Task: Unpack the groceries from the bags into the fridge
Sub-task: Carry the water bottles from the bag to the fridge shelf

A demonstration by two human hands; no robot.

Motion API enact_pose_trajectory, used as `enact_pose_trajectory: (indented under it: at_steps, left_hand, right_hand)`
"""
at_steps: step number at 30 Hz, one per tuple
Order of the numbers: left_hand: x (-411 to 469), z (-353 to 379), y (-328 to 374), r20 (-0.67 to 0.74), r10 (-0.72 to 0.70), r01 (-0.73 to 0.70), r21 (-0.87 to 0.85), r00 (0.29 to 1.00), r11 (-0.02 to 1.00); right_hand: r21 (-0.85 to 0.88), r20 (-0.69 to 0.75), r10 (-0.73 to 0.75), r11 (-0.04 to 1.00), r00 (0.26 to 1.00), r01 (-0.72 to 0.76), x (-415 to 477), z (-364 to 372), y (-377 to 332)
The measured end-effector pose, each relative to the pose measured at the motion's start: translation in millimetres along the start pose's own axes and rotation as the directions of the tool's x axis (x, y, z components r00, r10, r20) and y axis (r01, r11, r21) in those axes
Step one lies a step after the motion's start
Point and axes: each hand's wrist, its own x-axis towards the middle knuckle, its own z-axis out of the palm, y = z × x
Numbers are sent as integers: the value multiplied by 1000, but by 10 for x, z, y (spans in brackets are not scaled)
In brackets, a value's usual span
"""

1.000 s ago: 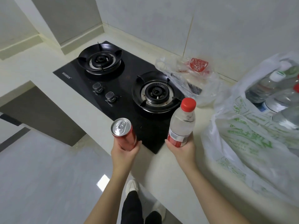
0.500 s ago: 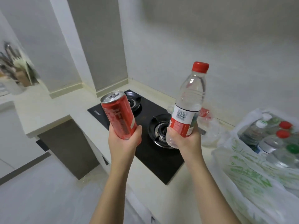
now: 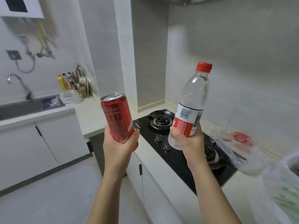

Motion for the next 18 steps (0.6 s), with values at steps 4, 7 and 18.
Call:
enact_pose_trajectory:
  at_steps: [4, 7, 18]
  left_hand:
    - [-34, -577, 124, -82, -23, 25, 29, 996, 999]
    - [-86, -1017, 196, -141, -18, 30, 79, 990, 996]
    - [-427, -2408, 547, -491, 65, 84, 275, 869, 958]
  right_hand:
    - [-63, 92, 21, 998, 996, -16, -199, 533, 69]
    - [-97, 113, 10, 995, 993, 1, -386, 957, 87]
    - [2, 429, 57, 998, 902, -64, -753, 2479, 136]
